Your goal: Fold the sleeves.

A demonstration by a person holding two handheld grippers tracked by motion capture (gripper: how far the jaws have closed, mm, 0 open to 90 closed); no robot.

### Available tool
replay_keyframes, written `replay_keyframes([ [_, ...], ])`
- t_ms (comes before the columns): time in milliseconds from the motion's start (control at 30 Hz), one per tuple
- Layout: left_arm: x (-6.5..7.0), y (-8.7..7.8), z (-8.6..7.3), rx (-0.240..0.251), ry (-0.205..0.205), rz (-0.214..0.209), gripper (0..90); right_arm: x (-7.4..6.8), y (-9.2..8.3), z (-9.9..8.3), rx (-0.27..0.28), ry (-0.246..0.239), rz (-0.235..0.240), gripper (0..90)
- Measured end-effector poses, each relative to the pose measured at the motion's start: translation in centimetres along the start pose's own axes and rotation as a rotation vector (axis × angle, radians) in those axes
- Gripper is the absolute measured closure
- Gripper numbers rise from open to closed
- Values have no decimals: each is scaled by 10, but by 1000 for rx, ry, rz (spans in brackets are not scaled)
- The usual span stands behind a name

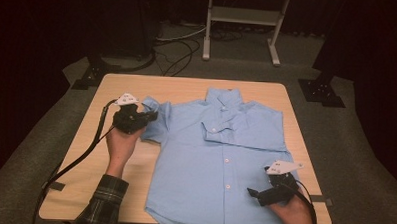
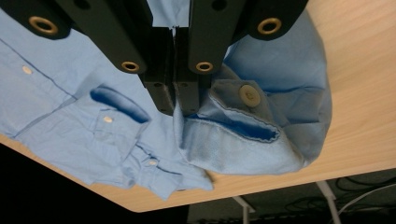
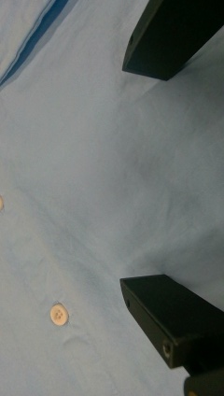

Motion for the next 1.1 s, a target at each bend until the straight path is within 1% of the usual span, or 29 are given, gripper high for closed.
replay_keyframes([
  [33,0,3,1,10,-6,-15,883,0,0,0,1,-1,0,1],
  [100,1,9,4,5,-3,-18,884,0,0,0,1,-5,0,1],
  [167,3,16,7,5,0,-32,884,0,0,0,3,-5,0,1],
  [200,3,19,8,14,-7,-48,884,0,0,0,3,-6,0,1],
  [233,4,22,9,10,-8,-50,883,0,0,0,3,-6,0,1],
  [267,6,26,10,0,5,-43,884,0,0,0,3,-6,0,1],
  [300,7,30,12,-2,8,-52,884,0,0,0,3,-6,0,1],
  [333,8,33,13,11,5,-71,884,0,0,0,2,-5,0,1],
  [367,8,36,14,18,-2,-80,884,0,0,0,1,-4,0,1],
  [400,9,39,16,8,6,-72,884,0,0,0,0,-3,0,1],
  [433,11,43,18,10,4,-84,884,0,0,0,0,-2,0,1],
  [467,12,47,19,31,-10,-117,884,0,0,0,0,-3,0,1],
  [500,14,51,21,27,-9,-119,884,0,0,0,0,-2,0,1],
  [533,16,55,23,10,8,-106,884,0,0,0,0,-3,0,1],
  [600,19,63,26,11,5,-130,884,0,0,0,-1,-1,0,1],
  [633,20,66,29,1,12,-122,884,0,0,0,-1,-1,0,1],
  [700,23,73,34,0,10,-137,884,0,0,0,-1,-3,1,1],
  [733,25,76,37,0,14,-138,884,0,0,0,-1,-3,1,0],
  [767,27,80,40,7,14,-151,884,0,0,0,-1,-2,1,1],
  [833,32,86,45,10,33,-152,884,0,0,0,0,-3,0,1],
  [900,36,93,49,14,38,-162,884,0,0,0,0,-3,1,0],
  [933,38,96,50,21,35,-174,884,0,0,0,1,-4,1,1],
  [967,39,99,51,22,34,-177,884,0,0,0,1,-4,2,0],
  [1033,42,106,52,13,37,-181,884,0,0,0,0,-4,3,1],
  [1100,44,112,53,22,33,-200,884,1,0,0,1,-4,4,0],
])
Point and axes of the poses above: each handheld gripper's, and its own axes: y roughly forward along the jaws, z roughly out of its top, x roughly to its right, the point moved 1 cm from there along y, roughly forward along the jaws, and after that the axes turned 11 degrees about -z, right-handed, at the moved point
